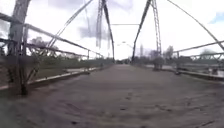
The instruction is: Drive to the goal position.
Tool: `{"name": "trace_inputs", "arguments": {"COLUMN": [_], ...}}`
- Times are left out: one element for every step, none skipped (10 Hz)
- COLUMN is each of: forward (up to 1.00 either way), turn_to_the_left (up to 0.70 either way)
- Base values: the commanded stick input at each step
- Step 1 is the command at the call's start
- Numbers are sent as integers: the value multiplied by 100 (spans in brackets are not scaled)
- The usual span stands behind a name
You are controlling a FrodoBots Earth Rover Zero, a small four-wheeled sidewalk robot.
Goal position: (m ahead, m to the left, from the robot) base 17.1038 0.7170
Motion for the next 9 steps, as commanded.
{"name": "trace_inputs", "arguments": {"forward": [100,100,100,100,100,100,100,100,100], "turn_to_the_left": [0,0,0,0,0,0,0,0,0]}}
